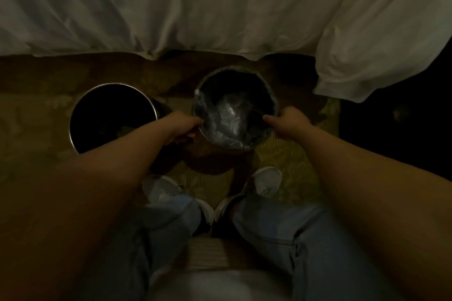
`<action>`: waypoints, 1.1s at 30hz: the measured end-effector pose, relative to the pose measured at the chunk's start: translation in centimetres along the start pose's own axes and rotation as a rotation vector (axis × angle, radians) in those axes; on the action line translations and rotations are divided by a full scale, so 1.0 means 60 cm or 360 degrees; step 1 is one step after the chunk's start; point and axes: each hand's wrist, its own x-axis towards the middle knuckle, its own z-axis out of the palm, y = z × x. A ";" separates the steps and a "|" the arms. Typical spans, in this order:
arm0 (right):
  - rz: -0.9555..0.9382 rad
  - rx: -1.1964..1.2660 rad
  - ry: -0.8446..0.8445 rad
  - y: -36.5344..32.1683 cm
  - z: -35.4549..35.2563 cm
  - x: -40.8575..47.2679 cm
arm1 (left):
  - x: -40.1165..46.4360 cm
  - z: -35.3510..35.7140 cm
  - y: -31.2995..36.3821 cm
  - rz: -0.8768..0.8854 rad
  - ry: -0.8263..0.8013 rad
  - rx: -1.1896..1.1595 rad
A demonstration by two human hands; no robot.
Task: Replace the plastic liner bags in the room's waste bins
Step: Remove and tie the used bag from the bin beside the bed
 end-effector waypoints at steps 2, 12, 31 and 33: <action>-0.0096 -0.0388 0.0079 -0.007 -0.010 -0.010 | -0.002 -0.004 -0.003 0.0085 0.0058 0.0179; -0.0656 0.0224 0.0175 -0.079 -0.022 -0.070 | -0.039 -0.025 0.009 0.0293 0.0178 -0.0170; -0.0072 0.0084 -0.0283 -0.079 -0.033 -0.101 | -0.096 -0.043 0.039 0.0019 -0.0411 -0.0208; -0.0214 0.0294 -0.0115 -0.082 -0.049 -0.116 | -0.102 -0.043 0.037 -0.0019 -0.0397 0.0069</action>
